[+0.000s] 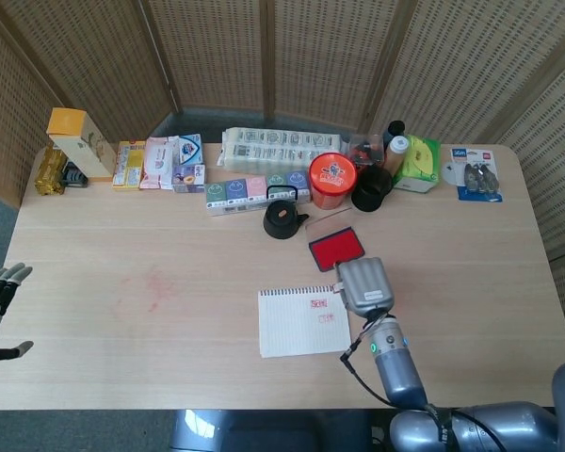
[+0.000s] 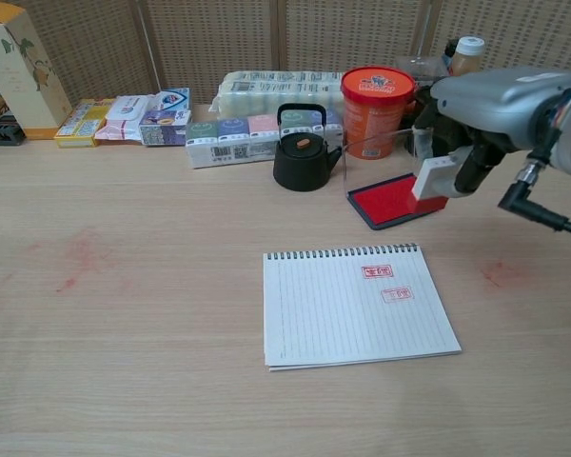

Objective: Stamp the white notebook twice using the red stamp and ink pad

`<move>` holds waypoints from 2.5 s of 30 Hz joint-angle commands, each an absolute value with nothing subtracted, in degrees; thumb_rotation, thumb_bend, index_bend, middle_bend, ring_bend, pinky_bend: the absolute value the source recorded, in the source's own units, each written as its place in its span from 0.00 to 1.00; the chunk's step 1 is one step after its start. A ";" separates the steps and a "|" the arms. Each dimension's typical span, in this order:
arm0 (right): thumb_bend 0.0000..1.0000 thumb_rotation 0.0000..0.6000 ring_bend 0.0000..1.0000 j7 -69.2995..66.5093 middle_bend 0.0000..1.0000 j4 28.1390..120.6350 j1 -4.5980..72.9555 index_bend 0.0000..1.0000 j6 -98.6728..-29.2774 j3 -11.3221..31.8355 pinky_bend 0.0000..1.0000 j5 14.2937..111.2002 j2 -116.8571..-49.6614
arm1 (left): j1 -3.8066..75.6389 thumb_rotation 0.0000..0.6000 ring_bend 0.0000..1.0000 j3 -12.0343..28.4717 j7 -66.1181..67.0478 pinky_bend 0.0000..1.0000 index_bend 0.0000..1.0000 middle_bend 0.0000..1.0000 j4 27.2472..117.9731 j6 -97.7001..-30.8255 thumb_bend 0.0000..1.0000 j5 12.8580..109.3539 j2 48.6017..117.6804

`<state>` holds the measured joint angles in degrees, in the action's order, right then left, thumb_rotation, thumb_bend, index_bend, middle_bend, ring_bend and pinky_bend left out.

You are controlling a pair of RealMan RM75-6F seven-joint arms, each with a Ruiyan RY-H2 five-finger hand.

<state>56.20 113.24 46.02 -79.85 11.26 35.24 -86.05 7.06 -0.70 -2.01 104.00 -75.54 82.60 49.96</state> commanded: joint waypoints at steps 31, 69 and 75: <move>0.42 1.00 1.00 28.01 0.96 72.51 39.04 0.50 -52.47 8.38 1.00 38.18 -87.90 | 7.83 1.00 0.00 0.00 1.79 0.00 0.00 0.00 104.15 -73.95 0.00 78.98 51.51; 0.00 0.89 0.13 14.67 0.16 106.30 22.61 0.25 -78.18 0.82 0.43 77.52 -62.30 | 6.57 1.00 0.00 -0.83 -0.11 0.00 0.00 0.00 104.77 -76.84 0.00 82.95 50.04; 0.00 0.89 0.09 11.78 0.15 98.64 14.75 0.25 -92.00 -1.44 0.35 88.18 -64.93 | 4.70 1.00 0.00 -1.47 1.49 0.00 0.00 0.00 105.57 -80.89 0.00 85.74 49.59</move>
